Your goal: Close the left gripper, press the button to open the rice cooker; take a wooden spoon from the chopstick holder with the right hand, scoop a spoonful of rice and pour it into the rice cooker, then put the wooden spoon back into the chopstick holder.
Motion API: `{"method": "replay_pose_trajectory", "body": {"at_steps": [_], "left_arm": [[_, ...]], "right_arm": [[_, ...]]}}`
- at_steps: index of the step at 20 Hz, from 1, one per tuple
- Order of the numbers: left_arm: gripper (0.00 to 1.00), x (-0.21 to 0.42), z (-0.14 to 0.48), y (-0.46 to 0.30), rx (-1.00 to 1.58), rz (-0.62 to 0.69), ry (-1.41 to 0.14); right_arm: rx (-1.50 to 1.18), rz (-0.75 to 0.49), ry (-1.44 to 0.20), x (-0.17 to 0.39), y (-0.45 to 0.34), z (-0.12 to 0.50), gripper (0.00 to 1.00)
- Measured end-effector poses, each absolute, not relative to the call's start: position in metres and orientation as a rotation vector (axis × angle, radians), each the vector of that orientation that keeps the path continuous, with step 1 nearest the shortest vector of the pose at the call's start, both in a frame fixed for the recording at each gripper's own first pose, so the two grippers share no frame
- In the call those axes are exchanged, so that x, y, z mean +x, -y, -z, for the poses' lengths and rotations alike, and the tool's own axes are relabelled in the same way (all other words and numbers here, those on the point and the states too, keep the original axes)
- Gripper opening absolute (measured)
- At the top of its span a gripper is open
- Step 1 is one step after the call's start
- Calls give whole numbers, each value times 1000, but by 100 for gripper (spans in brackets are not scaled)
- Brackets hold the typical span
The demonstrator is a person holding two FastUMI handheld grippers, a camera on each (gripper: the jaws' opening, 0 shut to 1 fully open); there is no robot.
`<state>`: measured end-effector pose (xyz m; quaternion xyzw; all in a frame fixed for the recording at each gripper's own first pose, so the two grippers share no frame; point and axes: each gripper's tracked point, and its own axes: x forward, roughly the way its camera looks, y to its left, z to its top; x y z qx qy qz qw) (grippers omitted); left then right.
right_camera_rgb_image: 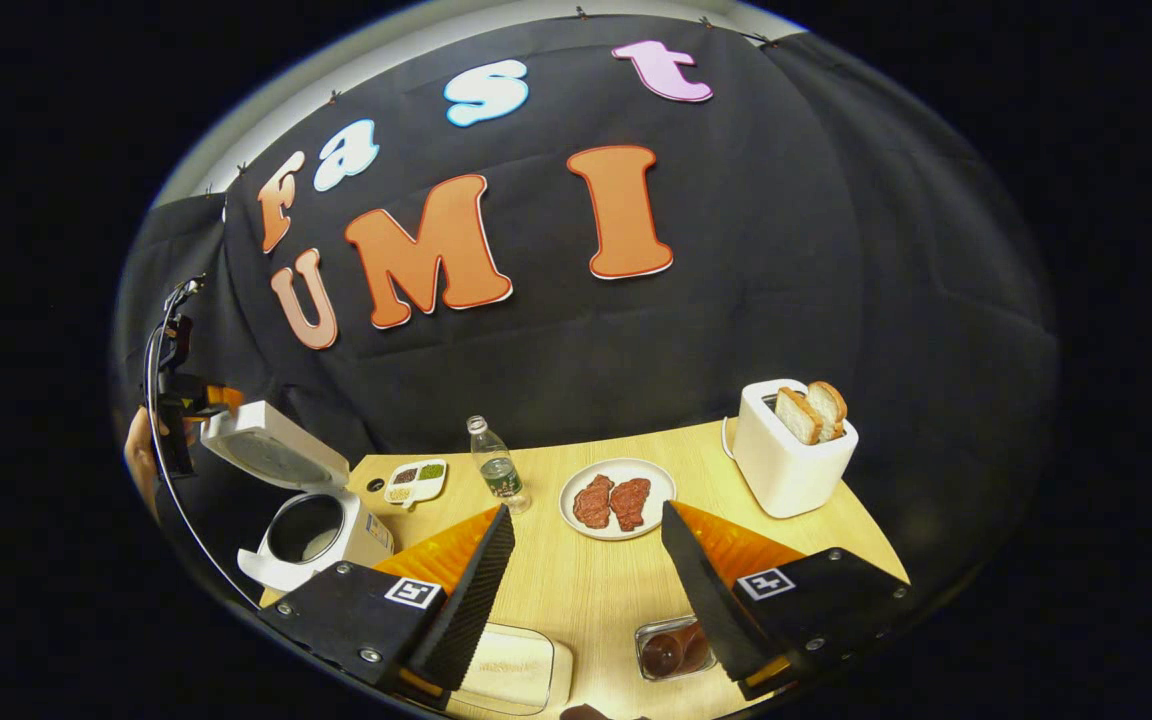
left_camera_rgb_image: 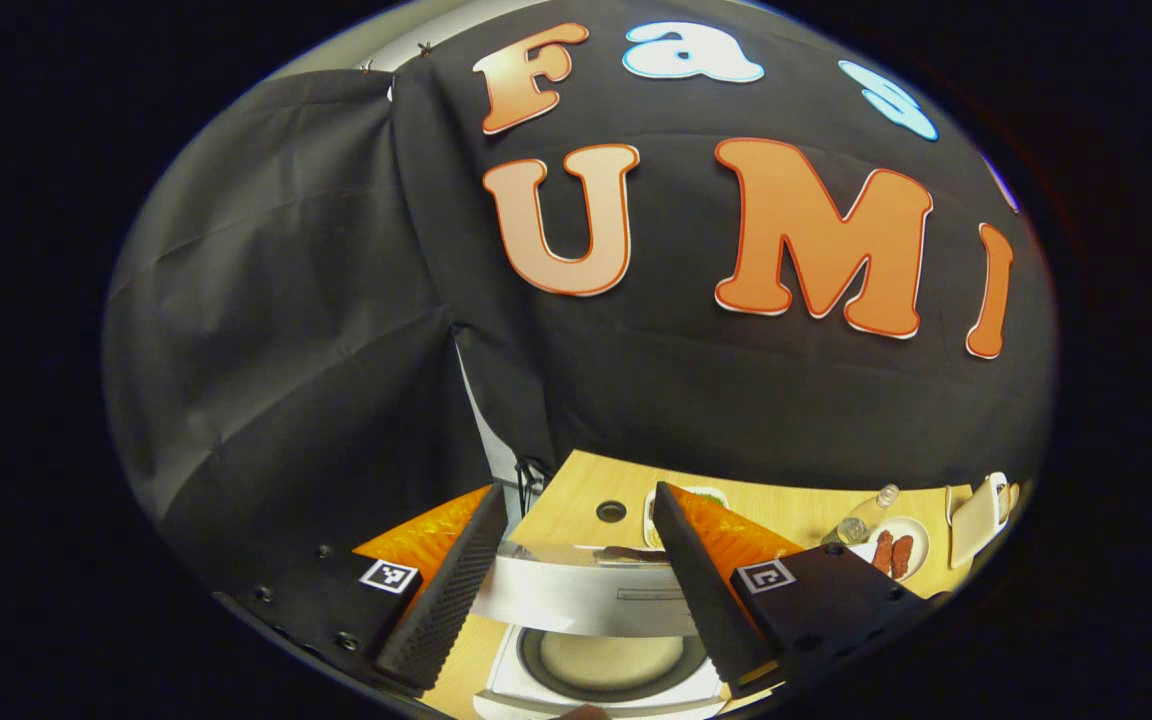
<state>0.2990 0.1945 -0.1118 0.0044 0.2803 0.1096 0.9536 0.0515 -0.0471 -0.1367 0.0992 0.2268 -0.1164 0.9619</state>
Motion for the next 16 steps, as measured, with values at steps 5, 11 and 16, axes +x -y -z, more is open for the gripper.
{"method": "replay_pose_trajectory", "body": {"at_steps": [5,11,16], "left_arm": [[99,231,186,-173,-35,-187,-767],[99,183,250,-160,-116,-203,-1047],[100,188,266,-163,-129,-174,-1104]], "right_arm": [[185,175,-450,52,28,135,92],[161,151,-461,44,22,137,92],[157,146,-446,39,21,133,92]]}}
